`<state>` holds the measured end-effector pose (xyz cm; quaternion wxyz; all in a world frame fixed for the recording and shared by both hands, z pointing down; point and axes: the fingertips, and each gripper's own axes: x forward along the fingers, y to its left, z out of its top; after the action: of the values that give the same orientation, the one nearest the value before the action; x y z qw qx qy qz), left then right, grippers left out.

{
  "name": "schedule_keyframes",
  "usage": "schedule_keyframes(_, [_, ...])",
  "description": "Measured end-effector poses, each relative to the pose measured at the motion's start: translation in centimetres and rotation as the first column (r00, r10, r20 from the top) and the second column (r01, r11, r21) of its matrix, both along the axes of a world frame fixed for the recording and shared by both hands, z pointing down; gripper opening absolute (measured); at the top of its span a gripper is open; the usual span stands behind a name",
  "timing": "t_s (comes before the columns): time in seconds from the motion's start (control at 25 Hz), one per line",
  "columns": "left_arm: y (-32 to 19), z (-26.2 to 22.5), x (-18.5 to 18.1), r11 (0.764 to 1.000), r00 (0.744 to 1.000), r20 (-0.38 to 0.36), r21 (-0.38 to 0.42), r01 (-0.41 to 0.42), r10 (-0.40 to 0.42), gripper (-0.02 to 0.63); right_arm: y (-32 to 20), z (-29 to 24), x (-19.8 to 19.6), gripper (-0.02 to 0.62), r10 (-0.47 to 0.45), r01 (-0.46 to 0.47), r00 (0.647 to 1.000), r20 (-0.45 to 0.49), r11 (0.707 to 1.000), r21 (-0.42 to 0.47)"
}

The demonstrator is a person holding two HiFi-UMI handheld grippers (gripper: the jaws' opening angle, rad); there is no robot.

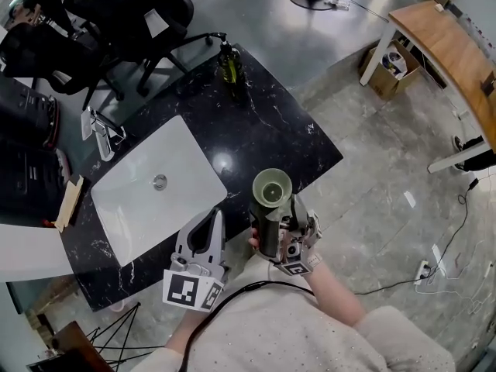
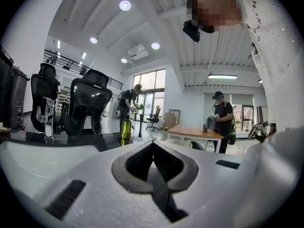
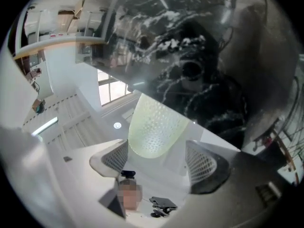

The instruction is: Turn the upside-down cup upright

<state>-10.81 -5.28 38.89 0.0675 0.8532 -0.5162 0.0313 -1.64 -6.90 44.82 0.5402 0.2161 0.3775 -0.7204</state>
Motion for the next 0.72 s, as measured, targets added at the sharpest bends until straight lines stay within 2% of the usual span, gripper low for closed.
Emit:
schedule_keyframes(0.28, [0.2, -0.1, 0.6, 1.0, 1.0, -0.017, 0.006, -0.023, 0.023, 0.006, 0.9, -0.6, 0.0, 0.374, 0.008, 0.0, 0.995, -0.099, 0.997, 0.083])
schedule_keyframes(0.36, [0.2, -0.1, 0.6, 1.0, 0.999, -0.021, 0.007, -0.024, 0.024, 0.006, 1.8, -0.8, -0.5, 0.374, 0.0, 0.021, 0.985, -0.174, 0.992, 0.122])
schedule_keyframes(0.44, [0.2, -0.1, 0.7, 1.0, 0.999, -0.029, 0.009, -0.027, 0.027, 0.006, 3.4, -1.6, -1.0, 0.374, 0.014, 0.052, 0.953, -0.302, 0.976, 0.211])
schedule_keyframes(0.48, [0.3, -0.1, 0.8, 1.0, 0.999, -0.035, 0.01, -0.029, 0.029, 0.006, 4.5, -1.9, -1.3, 0.374, 0.028, 0.082, 0.923, -0.384, 0.96, 0.267])
schedule_keyframes(0.56, [0.3, 0.0, 1.0, 0.999, 0.998, -0.049, 0.012, -0.033, 0.034, 0.006, 6.6, -2.1, -1.7, 0.373, 0.088, 0.168, 0.821, -0.564, 0.907, 0.385])
schedule_keyframes(0.64, [0.3, 0.2, 1.3, 0.999, 0.997, -0.063, 0.014, -0.039, 0.04, 0.006, 7.9, -2.0, -1.6, 0.371, 0.183, 0.252, 0.687, -0.703, 0.848, 0.466])
schedule_keyframes(0.72, [0.2, 0.5, 1.8, 0.999, 0.996, -0.078, 0.014, -0.049, 0.05, 0.006, 8.0, -1.8, -1.2, 0.346, 0.273, 0.317, 0.529, -0.804, 0.815, 0.485])
